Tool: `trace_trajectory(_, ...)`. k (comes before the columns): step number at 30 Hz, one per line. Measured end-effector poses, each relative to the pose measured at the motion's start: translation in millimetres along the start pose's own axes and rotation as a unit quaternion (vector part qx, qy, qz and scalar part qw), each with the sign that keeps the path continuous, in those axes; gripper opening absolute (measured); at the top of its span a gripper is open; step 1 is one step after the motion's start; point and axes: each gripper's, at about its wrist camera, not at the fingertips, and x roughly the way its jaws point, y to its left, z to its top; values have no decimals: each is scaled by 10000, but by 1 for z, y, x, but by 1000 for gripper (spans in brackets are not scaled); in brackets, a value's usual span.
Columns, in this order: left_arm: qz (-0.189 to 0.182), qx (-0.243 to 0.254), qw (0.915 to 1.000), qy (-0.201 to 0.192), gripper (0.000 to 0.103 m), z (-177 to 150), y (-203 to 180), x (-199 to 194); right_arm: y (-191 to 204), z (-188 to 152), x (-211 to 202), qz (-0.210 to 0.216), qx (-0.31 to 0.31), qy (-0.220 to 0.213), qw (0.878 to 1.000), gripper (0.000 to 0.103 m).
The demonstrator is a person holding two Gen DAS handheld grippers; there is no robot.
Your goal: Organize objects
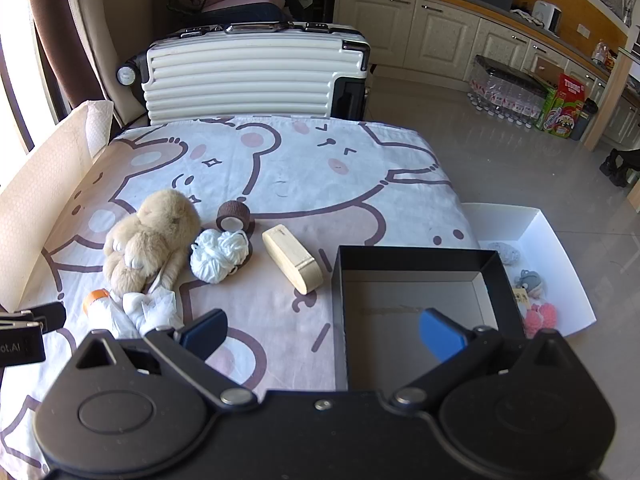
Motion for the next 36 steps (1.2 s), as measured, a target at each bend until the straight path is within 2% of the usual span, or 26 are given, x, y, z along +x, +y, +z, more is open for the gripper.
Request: trace_trajectory(36, -63, 43, 10000, 1, 103, 0, 1, -3, 0, -2, 1, -13, -23, 15, 10000, 103)
